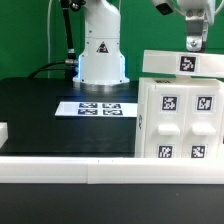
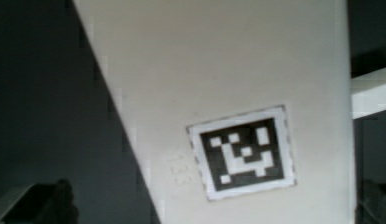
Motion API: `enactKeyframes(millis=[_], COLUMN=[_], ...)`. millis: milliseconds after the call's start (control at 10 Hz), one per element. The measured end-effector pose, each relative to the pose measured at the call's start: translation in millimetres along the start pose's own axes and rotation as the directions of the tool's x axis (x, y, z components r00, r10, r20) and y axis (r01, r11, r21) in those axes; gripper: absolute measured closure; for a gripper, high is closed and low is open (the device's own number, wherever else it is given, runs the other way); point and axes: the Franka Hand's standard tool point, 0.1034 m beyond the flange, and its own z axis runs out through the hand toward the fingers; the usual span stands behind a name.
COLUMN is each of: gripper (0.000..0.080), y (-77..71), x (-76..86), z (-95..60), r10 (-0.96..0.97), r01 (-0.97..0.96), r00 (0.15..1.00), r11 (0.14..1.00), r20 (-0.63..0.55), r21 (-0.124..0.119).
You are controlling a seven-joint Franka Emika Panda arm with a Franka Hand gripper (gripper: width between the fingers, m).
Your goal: Assemble cabinet
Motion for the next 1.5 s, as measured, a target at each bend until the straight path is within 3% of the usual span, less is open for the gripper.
enactKeyframes(millis=[800, 1500], gripper=[0.0002, 0.0025], y=[-5.6, -8.3], x=[-4.2, -11.0], z=[1.0, 10.9], r10=[0.0, 0.024], r01=[0.0, -0.024], r00=[1.0, 1.0], r11=[1.0, 1.0], r20=[0.007, 0.016], r21=[0.007, 0.017])
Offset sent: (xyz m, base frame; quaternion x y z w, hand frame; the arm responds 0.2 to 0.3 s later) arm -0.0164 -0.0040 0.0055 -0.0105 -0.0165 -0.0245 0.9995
